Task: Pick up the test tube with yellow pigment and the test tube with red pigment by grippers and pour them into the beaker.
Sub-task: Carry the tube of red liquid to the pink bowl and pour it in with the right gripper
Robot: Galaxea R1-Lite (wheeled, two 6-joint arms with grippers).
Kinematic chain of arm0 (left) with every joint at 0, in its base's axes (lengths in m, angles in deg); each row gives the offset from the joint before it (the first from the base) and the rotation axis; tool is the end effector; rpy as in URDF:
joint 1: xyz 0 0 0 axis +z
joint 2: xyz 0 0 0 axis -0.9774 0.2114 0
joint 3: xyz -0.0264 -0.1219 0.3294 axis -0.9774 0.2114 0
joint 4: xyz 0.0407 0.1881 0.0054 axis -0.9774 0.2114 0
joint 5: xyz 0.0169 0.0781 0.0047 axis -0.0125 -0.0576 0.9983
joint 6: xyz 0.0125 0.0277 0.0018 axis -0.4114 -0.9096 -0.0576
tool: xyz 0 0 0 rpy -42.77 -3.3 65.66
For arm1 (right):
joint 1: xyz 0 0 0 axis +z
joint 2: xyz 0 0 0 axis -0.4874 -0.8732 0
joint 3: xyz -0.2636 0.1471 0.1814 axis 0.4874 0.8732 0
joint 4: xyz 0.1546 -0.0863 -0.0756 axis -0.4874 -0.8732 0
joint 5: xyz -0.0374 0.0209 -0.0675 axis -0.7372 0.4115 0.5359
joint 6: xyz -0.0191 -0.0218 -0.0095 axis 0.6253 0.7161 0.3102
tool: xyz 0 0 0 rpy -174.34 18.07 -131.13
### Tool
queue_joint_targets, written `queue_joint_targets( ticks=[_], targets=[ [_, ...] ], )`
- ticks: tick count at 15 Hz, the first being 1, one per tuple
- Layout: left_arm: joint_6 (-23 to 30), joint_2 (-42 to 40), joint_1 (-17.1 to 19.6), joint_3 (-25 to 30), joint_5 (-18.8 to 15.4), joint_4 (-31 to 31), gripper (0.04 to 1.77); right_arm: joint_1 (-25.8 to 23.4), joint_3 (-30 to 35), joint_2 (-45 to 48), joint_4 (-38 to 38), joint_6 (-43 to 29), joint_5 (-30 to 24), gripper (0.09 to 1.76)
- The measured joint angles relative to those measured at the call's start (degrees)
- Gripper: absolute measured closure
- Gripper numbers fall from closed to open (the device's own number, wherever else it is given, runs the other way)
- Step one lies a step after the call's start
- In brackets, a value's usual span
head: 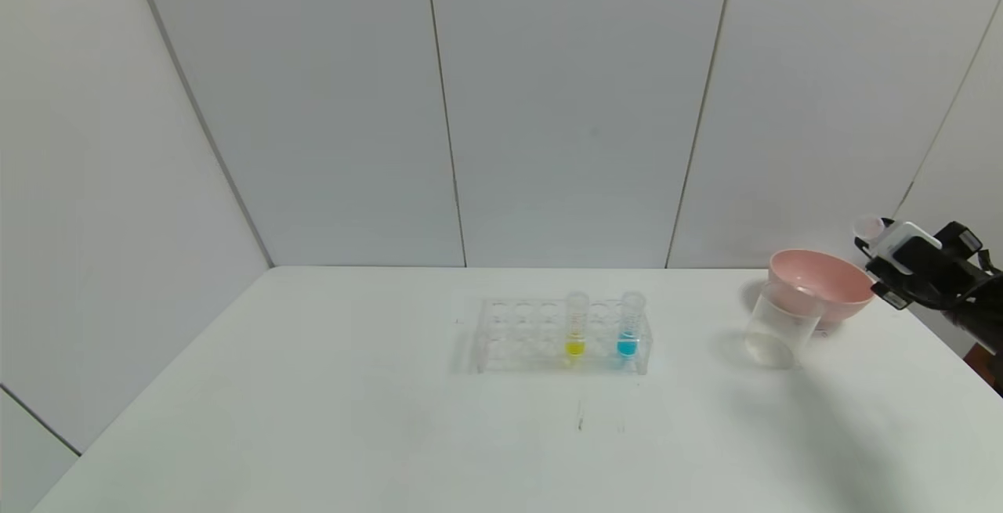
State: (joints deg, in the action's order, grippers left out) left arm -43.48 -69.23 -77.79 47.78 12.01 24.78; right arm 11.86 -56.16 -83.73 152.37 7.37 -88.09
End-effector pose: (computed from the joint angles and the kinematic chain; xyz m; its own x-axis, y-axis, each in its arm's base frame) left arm -0.0646 0.0000 0.0757 1.0000 -0.0017 0.0008 0.0017 1.0000 0.0000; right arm 0.3638 -0.1026 0.1754 0.9984 0.0411 0.0393 0.0117 0.5279 -0.8492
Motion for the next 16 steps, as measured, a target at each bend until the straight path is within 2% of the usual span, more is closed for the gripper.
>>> queue_joint_targets(
  ticks=[5,8,11,16],
  targets=[
    [0.0,0.0,0.0,0.0,0.0,0.0,0.05,0.39,-0.6,-1.02,0.27,7.91,-0.29,1.32],
    [0.0,0.0,0.0,0.0,0.0,0.0,0.05,1.33,0.28,-1.22,0.44,8.81,-0.82,1.32],
    [0.0,0.0,0.0,0.0,0.0,0.0,0.05,1.61,2.29,-1.33,4.49,10.54,-3.77,1.32],
    [0.0,0.0,0.0,0.0,0.02,0.0,0.05,0.83,3.36,-2.13,5.4,16.75,-3.94,1.32]
  ],
)
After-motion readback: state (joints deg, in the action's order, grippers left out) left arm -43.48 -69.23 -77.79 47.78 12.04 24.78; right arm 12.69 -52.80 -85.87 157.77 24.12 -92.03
